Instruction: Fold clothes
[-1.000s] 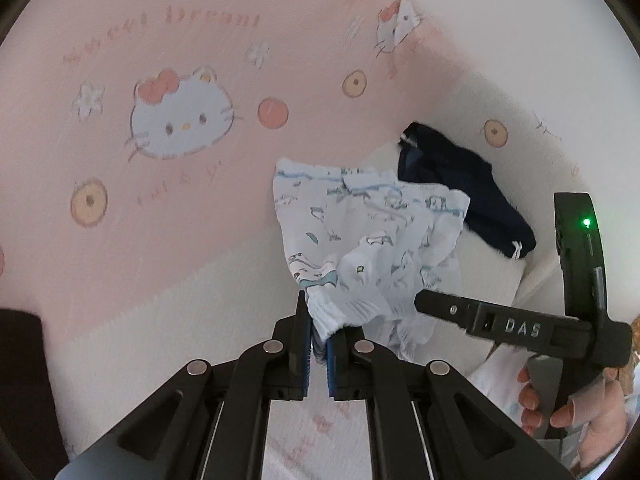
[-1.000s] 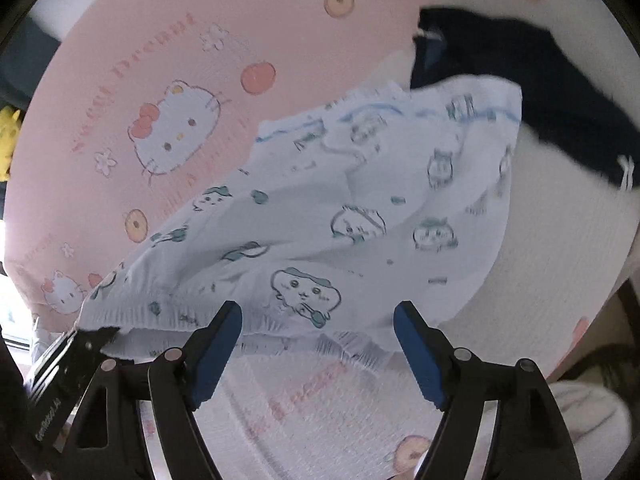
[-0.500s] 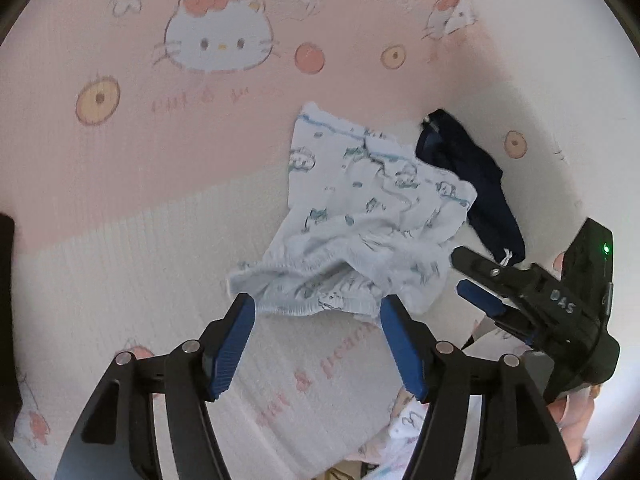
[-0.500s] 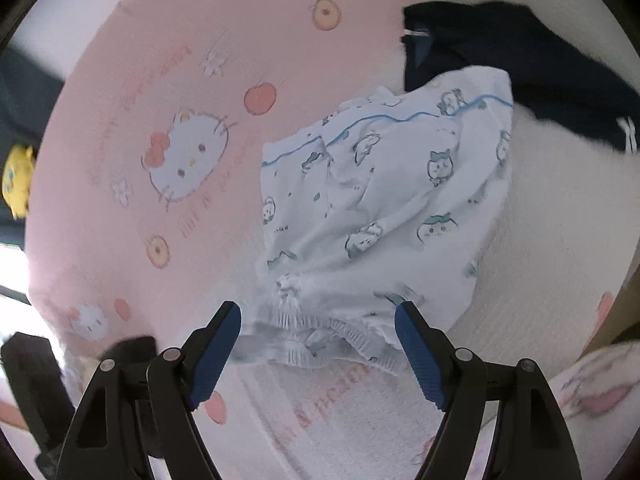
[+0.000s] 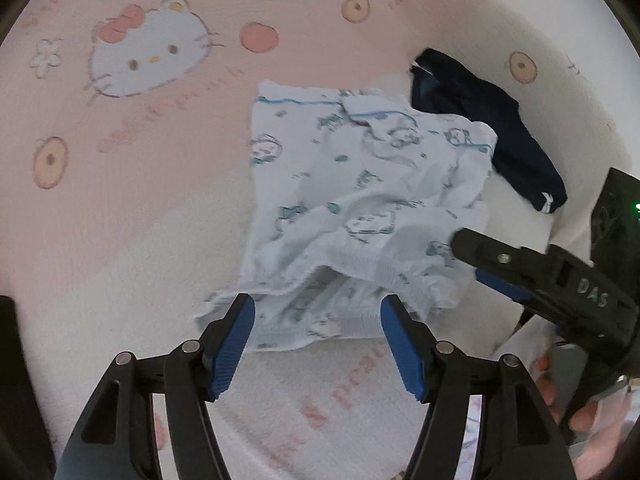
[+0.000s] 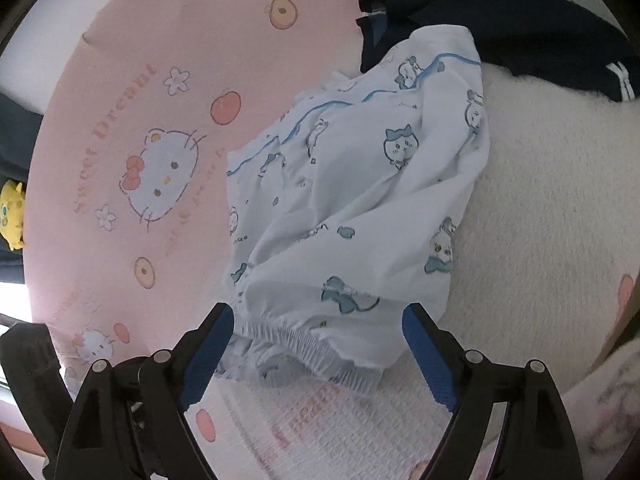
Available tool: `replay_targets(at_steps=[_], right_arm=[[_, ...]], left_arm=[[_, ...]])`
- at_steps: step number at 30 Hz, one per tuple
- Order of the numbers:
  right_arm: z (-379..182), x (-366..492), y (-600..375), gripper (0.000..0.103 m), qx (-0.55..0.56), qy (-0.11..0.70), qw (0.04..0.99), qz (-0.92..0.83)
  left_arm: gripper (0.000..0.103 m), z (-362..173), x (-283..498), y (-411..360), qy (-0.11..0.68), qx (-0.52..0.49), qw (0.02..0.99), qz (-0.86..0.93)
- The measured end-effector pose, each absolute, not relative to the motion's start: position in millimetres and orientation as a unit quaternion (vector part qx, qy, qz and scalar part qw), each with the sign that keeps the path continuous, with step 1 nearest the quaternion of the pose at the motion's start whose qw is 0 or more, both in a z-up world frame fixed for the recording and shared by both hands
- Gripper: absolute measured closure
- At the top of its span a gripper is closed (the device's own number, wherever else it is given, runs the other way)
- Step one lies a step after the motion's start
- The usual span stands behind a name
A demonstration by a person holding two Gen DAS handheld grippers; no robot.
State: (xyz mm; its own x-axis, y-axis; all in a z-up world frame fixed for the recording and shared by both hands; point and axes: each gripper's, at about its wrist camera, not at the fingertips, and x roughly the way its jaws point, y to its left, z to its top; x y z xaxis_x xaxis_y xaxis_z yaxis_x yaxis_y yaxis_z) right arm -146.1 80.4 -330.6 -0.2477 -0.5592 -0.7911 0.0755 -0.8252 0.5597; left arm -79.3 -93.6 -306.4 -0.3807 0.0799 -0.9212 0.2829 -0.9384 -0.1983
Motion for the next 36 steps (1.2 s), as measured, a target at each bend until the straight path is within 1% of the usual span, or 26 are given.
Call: replay_targets(at_steps=[5,10,11,13,14,15,17,18,24,27,31,36], right_arm=[[-343.3,-155.2,77.4,0.017,0.580,-0.214,0.191,-0.762],[-366.8,-161.3,81.2,0.017,0.589,-0.247,0.158,-0.753],[-372.5,-161.3,81.3,0.018,0.593,-0.257,0.161,-0.746],[-376.7,-159.1,80.6,0.038,0.592,-0.269,0.177,-0.739],[-377.8,-158.3,79.8,0.054,0.591,-0.273,0.186,-0.736],[-379.9,-158.0,79.5,0.072,0.592,-0.277,0.195,-0.731],[-384.3,-156.9,78.9,0.089,0.598,-0.289,0.216,-0.715],[-385.4,-155.0,78.5,0.091,0.600,-0.303,0.229,-0.705],[-383.5,-141.2,68.3,0.092,0.602,-0.349,0.307,-0.649],[-379.6,-131.3,56.8,0.092,0.610,-0.337,0.334,-0.634],[-373.6,-119.7,46.9,0.092,0.614,-0.306,0.344,-0.641],[-369.5,-119.6,46.1,0.092,0.604,-0.317,0.345,-0.644]], left_arm=[[0.040,-306.7,-86.8,-85.5,0.180,0.536,0.055,-0.823],[0.040,-307.1,-85.5,-91.0,0.221,0.519,0.061,-0.824],[0.040,-308.1,-84.5,-92.4,0.228,0.517,0.061,-0.823],[0.040,-309.6,-82.2,-94.3,0.235,0.515,0.061,-0.822],[0.040,-310.3,-80.9,-95.1,0.237,0.514,0.061,-0.822],[0.040,-311.0,-79.2,-96.1,0.241,0.511,0.062,-0.823],[0.040,-312.8,-76.2,-98.3,0.254,0.507,0.061,-0.822],[0.040,-315.0,-74.7,-98.9,0.262,0.507,0.058,-0.819],[0.040,-328.5,-64.3,-95.0,0.281,0.521,0.038,-0.805],[0.040,-333.5,-54.7,-92.4,0.282,0.522,0.035,-0.804],[0.040,-337.6,-45.4,-95.7,0.286,0.514,0.045,-0.808],[0.040,-343.7,-44.9,-88.4,0.275,0.507,0.059,-0.815]])
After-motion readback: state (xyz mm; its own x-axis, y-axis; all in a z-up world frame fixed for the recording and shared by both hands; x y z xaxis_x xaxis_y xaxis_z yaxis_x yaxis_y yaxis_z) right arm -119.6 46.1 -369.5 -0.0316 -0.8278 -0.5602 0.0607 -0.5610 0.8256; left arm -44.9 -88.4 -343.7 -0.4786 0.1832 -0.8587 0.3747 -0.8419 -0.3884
